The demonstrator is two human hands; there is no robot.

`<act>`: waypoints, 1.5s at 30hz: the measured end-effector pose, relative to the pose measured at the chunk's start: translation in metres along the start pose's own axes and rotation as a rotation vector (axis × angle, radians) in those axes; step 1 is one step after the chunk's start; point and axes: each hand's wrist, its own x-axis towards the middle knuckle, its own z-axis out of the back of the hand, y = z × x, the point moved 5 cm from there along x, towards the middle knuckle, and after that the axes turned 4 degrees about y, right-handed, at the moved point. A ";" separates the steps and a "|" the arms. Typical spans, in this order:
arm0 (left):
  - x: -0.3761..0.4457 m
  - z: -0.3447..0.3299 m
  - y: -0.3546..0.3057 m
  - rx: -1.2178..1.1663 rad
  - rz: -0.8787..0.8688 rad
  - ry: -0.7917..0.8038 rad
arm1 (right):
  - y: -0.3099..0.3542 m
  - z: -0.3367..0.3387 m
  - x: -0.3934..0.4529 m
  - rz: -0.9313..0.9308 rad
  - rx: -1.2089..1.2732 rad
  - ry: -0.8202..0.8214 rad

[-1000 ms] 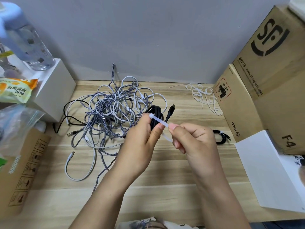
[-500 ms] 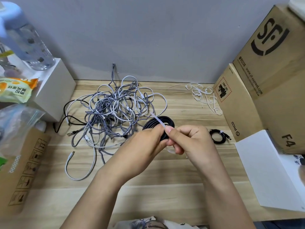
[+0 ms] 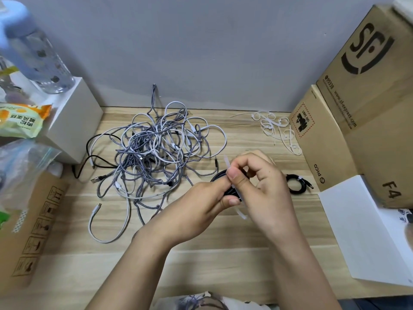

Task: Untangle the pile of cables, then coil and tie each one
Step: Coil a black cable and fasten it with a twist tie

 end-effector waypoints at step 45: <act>0.017 -0.014 -0.028 -1.632 0.101 -0.083 | 0.033 -0.008 0.024 0.089 1.173 0.184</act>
